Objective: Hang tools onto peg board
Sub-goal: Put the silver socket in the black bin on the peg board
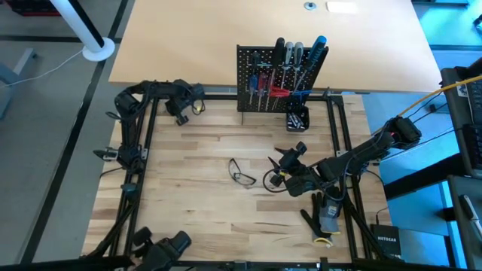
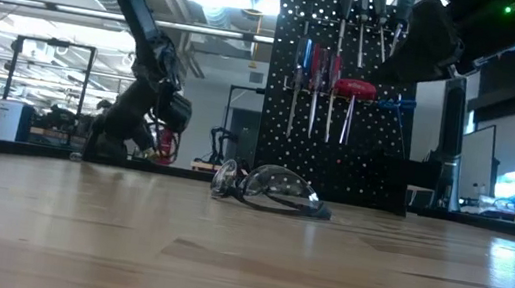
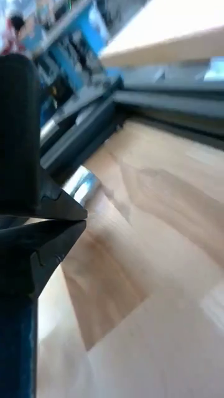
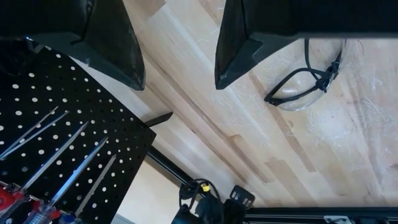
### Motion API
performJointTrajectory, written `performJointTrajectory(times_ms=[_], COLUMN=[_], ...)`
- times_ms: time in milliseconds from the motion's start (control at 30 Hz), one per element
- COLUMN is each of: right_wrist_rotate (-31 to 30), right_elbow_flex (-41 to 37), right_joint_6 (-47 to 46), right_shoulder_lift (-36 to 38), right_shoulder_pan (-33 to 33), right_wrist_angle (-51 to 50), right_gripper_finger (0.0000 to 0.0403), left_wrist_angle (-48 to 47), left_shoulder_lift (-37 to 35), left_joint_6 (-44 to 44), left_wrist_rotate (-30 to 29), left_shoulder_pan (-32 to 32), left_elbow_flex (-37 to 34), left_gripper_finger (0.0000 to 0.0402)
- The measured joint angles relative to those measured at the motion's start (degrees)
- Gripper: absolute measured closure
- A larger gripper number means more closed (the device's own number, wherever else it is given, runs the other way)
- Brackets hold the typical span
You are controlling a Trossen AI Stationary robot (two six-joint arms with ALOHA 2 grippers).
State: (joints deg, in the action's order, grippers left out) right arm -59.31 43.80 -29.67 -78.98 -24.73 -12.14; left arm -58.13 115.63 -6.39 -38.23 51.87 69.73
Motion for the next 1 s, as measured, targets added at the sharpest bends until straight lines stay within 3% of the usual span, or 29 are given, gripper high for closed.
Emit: performJointTrajectory(times_ms=[100,433,500,633,733,1000], right_wrist_rotate=[0.00,0.46,0.48,0.46,0.48,1.97], right_elbow_flex=[0.00,-0.01,-0.01,-0.01,0.00,-0.01], right_joint_6=[-0.02,-0.02,-0.02,-0.02,-0.02,-0.02], right_shoulder_lift=[0.00,0.00,0.00,0.00,0.00,0.00], right_shoulder_pan=[0.00,0.00,0.00,0.00,0.00,0.00], right_wrist_angle=[-0.01,-0.02,-0.02,0.00,-0.01,-0.01], right_gripper_finger=[0.0208,0.0208,0.0208,0.0208,0.0208,0.0208], left_wrist_angle=[-0.97,3.56,3.75,5.84,7.05,6.92], left_shoulder_lift=[-0.02,-3.40,-5.49,-9.74,-11.38,-11.71], left_joint_6=[0.06,-0.30,-0.23,1.67,1.64,2.69], left_wrist_rotate=[-2.56,-2.83,0.03,12.37,16.47,16.94], left_shoulder_pan=[-1.40,-0.74,-0.06,2.06,3.65,5.56], left_elbow_flex=[0.00,0.02,0.02,0.03,0.04,0.04], left_gripper_finger=[0.0400,0.0398,0.0398,0.0394,0.0370,0.0263])
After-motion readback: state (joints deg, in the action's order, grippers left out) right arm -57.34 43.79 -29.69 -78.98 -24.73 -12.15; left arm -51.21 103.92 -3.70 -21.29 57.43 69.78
